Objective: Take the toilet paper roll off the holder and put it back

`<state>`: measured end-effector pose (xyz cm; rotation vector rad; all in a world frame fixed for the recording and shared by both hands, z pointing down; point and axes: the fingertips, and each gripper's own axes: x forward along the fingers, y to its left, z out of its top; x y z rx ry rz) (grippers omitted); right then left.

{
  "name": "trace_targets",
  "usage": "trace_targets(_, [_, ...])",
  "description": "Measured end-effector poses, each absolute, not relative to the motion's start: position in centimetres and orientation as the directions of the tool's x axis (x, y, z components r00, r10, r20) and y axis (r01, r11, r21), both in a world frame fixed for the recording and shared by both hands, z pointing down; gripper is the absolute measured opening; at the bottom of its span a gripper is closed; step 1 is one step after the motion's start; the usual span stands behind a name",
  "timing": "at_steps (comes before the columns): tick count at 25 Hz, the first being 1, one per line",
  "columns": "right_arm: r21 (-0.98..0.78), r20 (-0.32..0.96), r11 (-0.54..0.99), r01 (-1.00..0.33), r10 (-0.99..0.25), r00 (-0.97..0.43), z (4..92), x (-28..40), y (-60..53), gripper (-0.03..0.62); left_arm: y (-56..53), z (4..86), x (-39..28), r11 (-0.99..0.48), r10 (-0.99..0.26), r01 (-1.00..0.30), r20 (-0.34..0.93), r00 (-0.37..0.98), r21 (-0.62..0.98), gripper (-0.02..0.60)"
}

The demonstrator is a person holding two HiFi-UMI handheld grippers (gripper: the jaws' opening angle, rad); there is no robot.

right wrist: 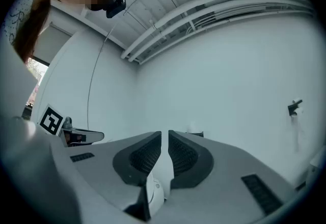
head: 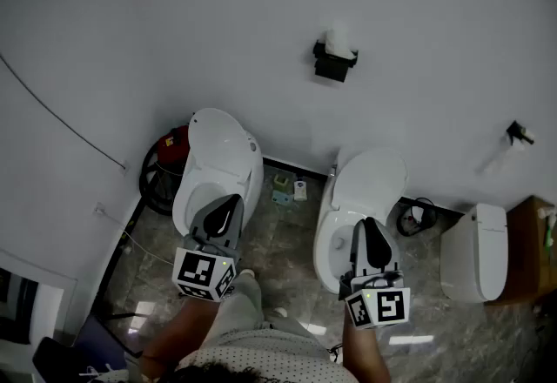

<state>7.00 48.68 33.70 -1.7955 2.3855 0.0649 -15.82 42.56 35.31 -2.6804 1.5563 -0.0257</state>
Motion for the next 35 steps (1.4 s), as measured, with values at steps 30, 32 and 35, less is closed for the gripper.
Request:
trace_targets(30, [-0.055, -0.123, 0.353, -0.934, -0.931, -0.344, 33.0, 7.8, 41.0, 0.385, 33.9, 36.7, -12.2, -0.545, -0.838, -0.838, 0.072, 0.541, -0.039, 0.322])
trace_targets(32, [-0.05, -0.117, 0.355, -0.933, -0.93, -0.348, 33.2, 7.4, 39.0, 0.393, 31.7, 36.6, -12.3, -0.549, -0.836, -0.835, 0.063, 0.546, -0.043, 0.329])
trace_targets(35, [-0.043, -0.118, 0.358, -0.933, -0.929, -0.351, 33.2, 6.7, 35.3, 0.397, 27.7, 36.4, -12.2, -0.559, -0.829, -0.828, 0.051, 0.557, -0.047, 0.333])
